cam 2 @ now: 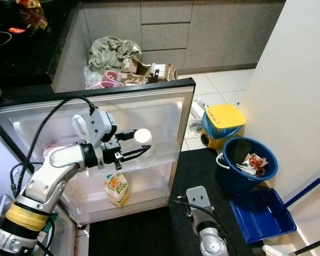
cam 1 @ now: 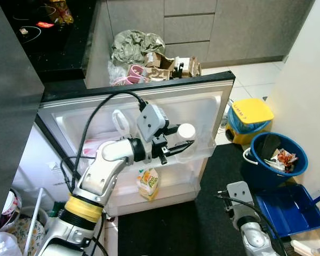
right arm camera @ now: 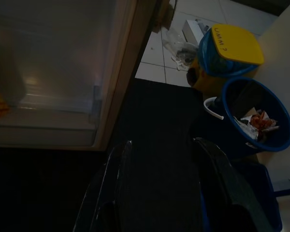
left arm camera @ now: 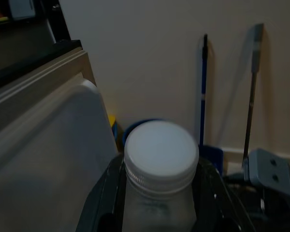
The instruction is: Restocking fridge
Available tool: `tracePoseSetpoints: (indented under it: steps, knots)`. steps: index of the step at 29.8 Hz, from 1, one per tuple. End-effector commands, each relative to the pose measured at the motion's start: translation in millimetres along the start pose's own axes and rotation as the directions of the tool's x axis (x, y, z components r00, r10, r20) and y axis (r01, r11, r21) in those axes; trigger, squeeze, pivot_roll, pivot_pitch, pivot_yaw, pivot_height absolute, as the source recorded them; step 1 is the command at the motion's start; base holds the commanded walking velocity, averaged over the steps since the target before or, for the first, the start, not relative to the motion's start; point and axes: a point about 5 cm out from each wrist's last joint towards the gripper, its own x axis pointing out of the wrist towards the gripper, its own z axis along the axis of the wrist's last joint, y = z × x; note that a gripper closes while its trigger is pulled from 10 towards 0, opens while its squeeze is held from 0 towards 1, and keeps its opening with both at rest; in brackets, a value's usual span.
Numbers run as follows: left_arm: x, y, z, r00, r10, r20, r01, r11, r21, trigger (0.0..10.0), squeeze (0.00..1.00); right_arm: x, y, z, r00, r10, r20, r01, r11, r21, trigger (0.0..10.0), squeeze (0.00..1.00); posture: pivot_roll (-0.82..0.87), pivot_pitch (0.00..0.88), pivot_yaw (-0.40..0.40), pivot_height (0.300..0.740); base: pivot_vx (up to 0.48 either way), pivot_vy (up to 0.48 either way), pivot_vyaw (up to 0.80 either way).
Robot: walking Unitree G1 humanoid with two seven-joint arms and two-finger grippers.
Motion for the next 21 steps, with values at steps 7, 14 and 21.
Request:
tracePoseSetpoints:
  steps: [7,14,21]
  knots:
    - [17.1,-19.6,-4,0.999,0.036,-0.009,-0.036,0.999,-0.002,10.0,0.0,-3.3,1.5,-4,1.0,-0.012,-0.006,0.012,1.0,0.018,10.0,0.0,0.01,0.025,0.012,0.74,0.0,0.0,0.0]
    - [29.1,-29.9,6,0.985,0.17,0.033,-0.169,0.985,-0.028,10.0,0.0,-6.9,4.4,-9,1.0,-0.012,-0.016,0.012,1.0,0.023,10.0,0.0,0.02,0.036,0.016,0.74,0.0,0.0,0.0]
    - [37.7,-24.1,18,0.962,0.259,0.087,-0.259,0.966,-0.011,10.0,0.0,-6.2,7.1,-8,1.0,-0.01,-0.016,0.01,1.0,0.028,10.0,0.0,0.02,0.038,0.017,0.74,0.0,0.0,0.0]
